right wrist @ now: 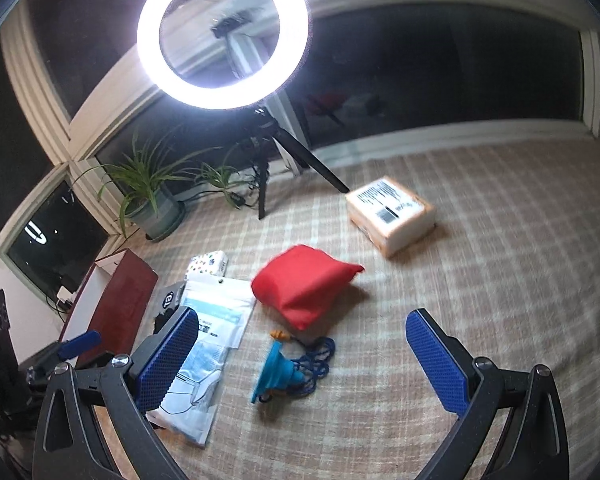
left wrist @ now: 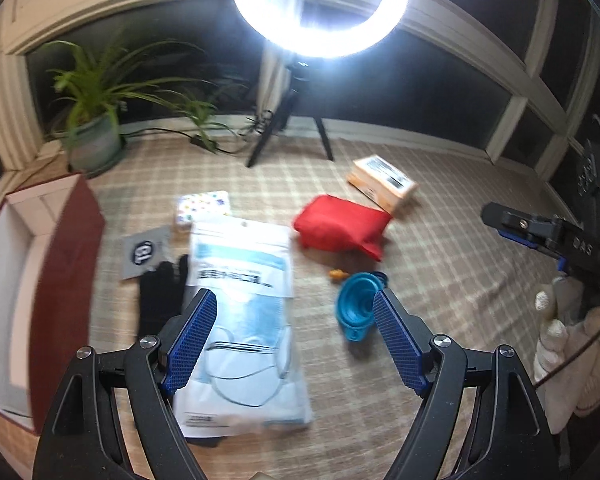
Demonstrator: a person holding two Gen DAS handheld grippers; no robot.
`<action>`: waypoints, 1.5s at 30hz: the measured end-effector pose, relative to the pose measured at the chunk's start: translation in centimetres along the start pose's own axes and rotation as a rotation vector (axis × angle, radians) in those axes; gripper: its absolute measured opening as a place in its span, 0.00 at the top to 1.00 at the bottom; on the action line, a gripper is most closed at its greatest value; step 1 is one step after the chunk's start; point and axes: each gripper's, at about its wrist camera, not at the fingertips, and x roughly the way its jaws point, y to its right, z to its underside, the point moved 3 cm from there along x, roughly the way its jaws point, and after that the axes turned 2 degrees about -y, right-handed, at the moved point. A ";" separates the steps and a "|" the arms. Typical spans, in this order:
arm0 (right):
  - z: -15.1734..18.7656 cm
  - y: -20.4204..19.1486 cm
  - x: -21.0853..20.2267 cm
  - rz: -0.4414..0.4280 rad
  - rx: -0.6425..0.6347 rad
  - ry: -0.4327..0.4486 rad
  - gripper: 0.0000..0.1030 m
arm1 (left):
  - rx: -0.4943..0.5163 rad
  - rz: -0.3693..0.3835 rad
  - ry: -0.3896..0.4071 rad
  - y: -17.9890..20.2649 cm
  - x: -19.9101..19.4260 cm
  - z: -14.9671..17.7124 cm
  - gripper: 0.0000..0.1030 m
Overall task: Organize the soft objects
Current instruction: 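Move the left tool to the red pouch and close on it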
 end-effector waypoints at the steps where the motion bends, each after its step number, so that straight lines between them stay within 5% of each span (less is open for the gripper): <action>1: 0.1 0.4 0.2 -0.001 0.009 -0.005 0.01 | 0.009 0.003 -0.004 0.4 0.3 -0.1 0.22; 22: -5.4 7.1 5.4 -0.019 0.000 -0.069 0.01 | -0.075 0.068 -0.099 2.1 8.7 -4.5 0.22; 45: -7.5 2.1 18.6 -0.196 -0.217 -0.407 0.11 | -0.339 0.214 -0.274 1.2 17.8 -5.4 0.30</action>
